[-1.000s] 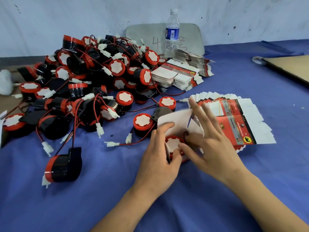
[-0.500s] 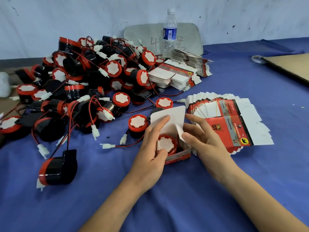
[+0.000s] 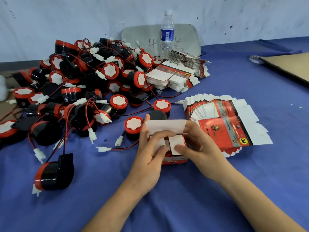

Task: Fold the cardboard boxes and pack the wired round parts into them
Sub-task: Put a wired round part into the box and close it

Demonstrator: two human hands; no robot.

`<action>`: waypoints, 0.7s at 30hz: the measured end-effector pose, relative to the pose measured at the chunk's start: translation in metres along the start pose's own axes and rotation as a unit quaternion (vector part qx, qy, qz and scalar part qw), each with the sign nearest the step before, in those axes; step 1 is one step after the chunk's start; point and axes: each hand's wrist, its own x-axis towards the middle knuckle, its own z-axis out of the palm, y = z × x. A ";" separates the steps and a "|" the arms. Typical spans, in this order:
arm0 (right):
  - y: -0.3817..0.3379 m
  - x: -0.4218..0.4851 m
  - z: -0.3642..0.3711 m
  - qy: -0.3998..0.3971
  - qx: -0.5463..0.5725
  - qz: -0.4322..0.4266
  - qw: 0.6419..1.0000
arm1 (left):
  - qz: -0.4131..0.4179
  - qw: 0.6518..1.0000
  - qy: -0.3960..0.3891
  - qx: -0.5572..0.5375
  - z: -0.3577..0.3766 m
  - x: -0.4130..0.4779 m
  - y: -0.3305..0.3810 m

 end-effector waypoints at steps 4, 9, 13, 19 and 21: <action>-0.001 -0.004 0.007 0.046 -0.041 -0.057 0.996 | -0.033 0.994 0.072 -0.080 0.002 -0.004 -0.002; -0.004 -0.005 0.013 0.103 -0.012 -0.067 0.992 | -0.038 0.993 0.065 -0.086 0.006 -0.005 0.001; -0.002 -0.004 0.013 0.099 0.005 -0.054 0.994 | 0.089 0.969 0.180 0.144 0.009 -0.008 0.003; -0.003 -0.004 0.010 0.084 0.016 -0.047 0.995 | 0.171 0.960 0.072 0.210 0.006 -0.012 0.004; -0.004 -0.004 0.010 0.090 -0.001 -0.060 0.994 | 0.169 0.966 0.052 0.190 0.005 -0.012 0.007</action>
